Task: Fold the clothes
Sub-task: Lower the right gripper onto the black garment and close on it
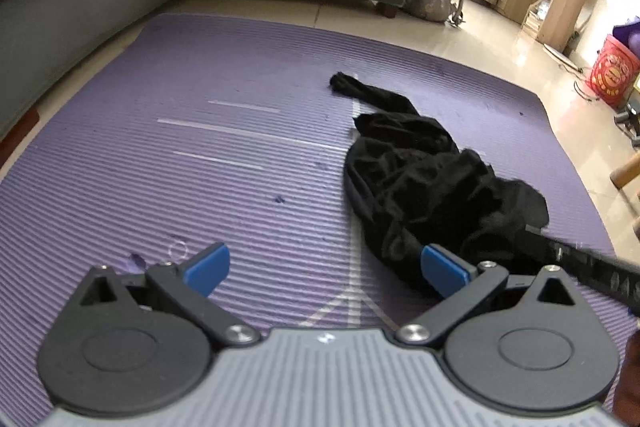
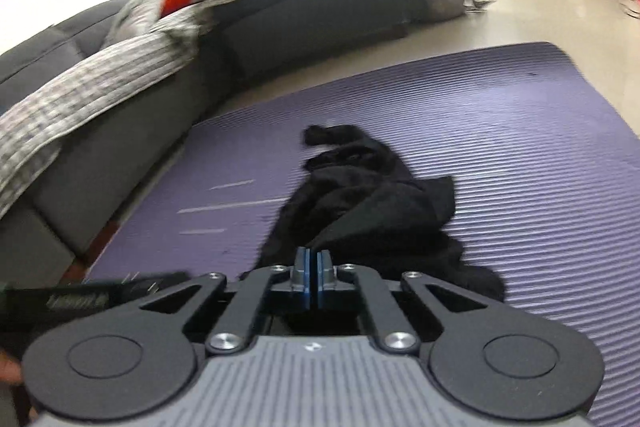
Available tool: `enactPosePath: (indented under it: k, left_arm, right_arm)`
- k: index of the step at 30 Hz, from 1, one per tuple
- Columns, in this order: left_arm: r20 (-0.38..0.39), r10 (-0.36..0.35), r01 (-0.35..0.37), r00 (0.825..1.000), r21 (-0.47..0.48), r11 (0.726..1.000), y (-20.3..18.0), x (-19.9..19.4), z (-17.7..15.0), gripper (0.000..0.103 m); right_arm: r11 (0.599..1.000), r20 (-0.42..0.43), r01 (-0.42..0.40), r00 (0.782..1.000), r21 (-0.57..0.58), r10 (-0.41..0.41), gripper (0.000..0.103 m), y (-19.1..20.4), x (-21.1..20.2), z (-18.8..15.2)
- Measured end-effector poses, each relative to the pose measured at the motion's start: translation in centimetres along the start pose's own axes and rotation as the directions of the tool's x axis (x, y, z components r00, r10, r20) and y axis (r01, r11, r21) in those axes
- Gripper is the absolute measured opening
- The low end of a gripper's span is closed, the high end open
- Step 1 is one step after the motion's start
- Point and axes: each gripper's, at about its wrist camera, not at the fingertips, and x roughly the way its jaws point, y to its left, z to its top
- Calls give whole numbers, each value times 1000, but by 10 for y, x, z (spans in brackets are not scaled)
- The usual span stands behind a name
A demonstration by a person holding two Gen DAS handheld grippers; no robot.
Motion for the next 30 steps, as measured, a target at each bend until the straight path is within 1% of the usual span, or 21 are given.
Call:
enactPosePath:
  k: [3,6,7,10,12,13,14,15,16,17,18,19,21,23,25,27,30]
  left_arm:
    - [-3,2,-2,1000,-14,1000,4,1,2,102]
    - [-7,2,-2,1000,-22,1000,6,2,2,102]
    - [-8,2,-2,1000,-24,1000,7,2,3,102]
    - [-14,1,-1,1000,-22,1000,7,4,3,102]
    - [-20,0,0,1000,-21,1000,6,6,2,102]
    - [-26,-2,1,1000,-20,1000,6,7,2,102]
    - [-31,-2,2,1000,-19,1000,6,8,1,102]
    - [-33,-2,1,999,-19,1000,6,9,1,102]
    - [-36,-1,1,999,-19,1000,6,10,1,102]
    - [-38,-1,0,999,-20,1000,7,10,1,102]
    - [-41,-1,0,999,-23,1000,7,11,1,102]
    - [-43,-1,0,999,-25,1000,7,12,1,102]
    - [-47,2,-3,999,-24,1000,7,13,0,102]
    - [-56,10,-10,998,-9,1000,5,15,-1,102]
    - [-67,19,-19,998,9,1000,3,18,-3,102]
    - [-78,21,-20,997,16,1000,1,20,-4,102]
    - [-88,20,-18,996,28,999,0,21,-6,102]
  right_arm:
    - [998,-36,-56,998,-39,54,2,11,3,-2]
    - [990,-85,-120,990,-75,114,2,22,7,-5]
    - [984,-115,-152,983,-92,141,2,28,8,-8]
    - [974,-169,-200,969,-108,180,2,34,11,-11]
    - [955,-249,-277,937,-105,244,1,40,16,-18]
    - [950,-274,-292,928,-114,252,2,43,18,-20]
    - [947,-287,-293,925,-128,248,8,47,18,-22]
    - [946,-296,-288,926,-146,236,16,50,18,-25]
    - [948,-293,-280,929,-150,228,22,51,18,-25]
    - [953,-285,-258,936,-157,206,34,51,17,-26]
    - [958,-274,-239,943,-161,189,35,50,16,-26]
    - [965,-253,-203,955,-163,158,35,46,13,-25]
    - [974,-231,-172,964,-145,136,36,39,11,-21]
    - [989,-175,-122,979,-86,105,37,24,4,-14]
    - [998,-127,-67,990,-19,64,38,8,-4,-9]
    - [999,-102,-18,995,28,21,39,-4,-8,-8]
    - [998,-90,31,996,60,-26,40,-15,-6,-7]
